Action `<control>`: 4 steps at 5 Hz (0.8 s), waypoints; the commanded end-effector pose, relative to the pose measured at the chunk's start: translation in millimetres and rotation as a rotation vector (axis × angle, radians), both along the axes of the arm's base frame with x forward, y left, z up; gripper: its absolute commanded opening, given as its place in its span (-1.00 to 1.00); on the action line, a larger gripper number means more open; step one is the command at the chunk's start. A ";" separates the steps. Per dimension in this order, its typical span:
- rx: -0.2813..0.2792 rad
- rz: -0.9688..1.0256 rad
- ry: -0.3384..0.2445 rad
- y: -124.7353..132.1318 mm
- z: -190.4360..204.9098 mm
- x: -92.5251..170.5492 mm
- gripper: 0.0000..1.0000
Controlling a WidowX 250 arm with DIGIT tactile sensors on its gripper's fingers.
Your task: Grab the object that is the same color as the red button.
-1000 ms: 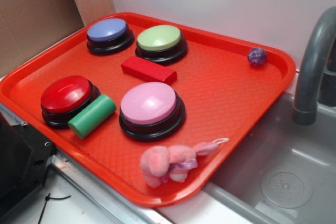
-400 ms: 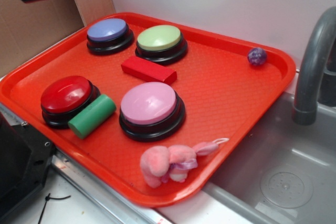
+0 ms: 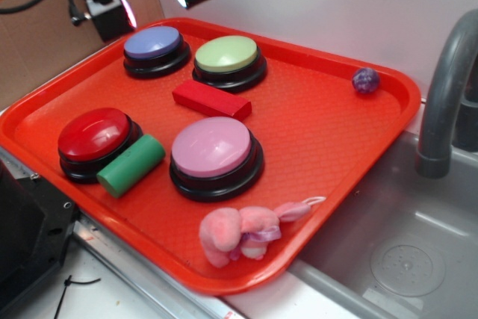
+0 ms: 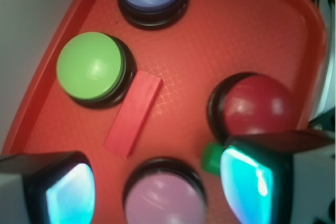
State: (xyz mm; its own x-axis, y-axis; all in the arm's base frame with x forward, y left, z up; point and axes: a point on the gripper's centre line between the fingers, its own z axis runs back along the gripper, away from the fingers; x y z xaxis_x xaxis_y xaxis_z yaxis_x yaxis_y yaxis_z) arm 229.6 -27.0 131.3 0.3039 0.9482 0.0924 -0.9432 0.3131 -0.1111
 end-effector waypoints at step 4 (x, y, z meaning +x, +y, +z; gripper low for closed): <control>0.102 0.099 0.042 2.6 -100.3 35.6 1.00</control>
